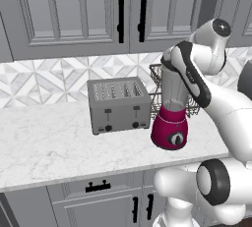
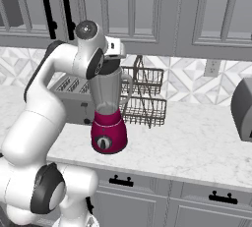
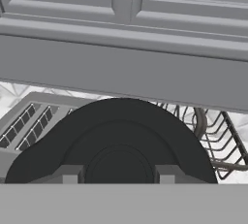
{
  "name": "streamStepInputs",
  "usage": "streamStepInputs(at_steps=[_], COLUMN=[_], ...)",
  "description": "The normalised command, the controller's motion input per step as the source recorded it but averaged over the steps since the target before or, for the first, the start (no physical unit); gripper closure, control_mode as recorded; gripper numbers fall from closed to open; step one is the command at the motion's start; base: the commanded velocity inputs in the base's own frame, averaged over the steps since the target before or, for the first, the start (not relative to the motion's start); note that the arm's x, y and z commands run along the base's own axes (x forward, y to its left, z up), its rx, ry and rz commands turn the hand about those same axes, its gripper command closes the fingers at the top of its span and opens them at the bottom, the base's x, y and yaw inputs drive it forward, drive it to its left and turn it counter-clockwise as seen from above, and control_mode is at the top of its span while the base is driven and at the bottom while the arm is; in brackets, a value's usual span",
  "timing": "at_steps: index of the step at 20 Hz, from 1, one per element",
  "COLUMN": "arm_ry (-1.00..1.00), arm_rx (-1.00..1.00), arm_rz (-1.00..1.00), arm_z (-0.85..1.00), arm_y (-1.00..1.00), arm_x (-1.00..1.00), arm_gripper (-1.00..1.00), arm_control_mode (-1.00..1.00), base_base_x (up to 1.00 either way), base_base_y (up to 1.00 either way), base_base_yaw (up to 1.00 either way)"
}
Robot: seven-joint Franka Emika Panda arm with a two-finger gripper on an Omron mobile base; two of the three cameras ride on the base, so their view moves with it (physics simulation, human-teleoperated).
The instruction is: Close the lid blender by securely placing the lid on top.
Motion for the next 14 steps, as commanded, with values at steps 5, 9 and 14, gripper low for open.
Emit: streamStepInputs(at_steps=[5, 9, 14], arm_ry=[0.0, 0.0, 0.0], arm_rx=[0.0, 0.0, 0.0], arm_rz=[0.0, 0.0, 0.0], arm_z=[0.0, -0.01, -0.04], arm_y=[-0.02, -0.1, -0.16], arm_x=[0.17, 0.12, 0.02], arm_gripper=[1.0, 1.0, 1.0], arm_control_mode=[-1.0, -1.0, -1.0], base_base_x=[0.0, 0.0, 0.0], base_base_y=[0.0, 0.0, 0.0], base_base_yaw=[0.0, 0.0, 0.0])
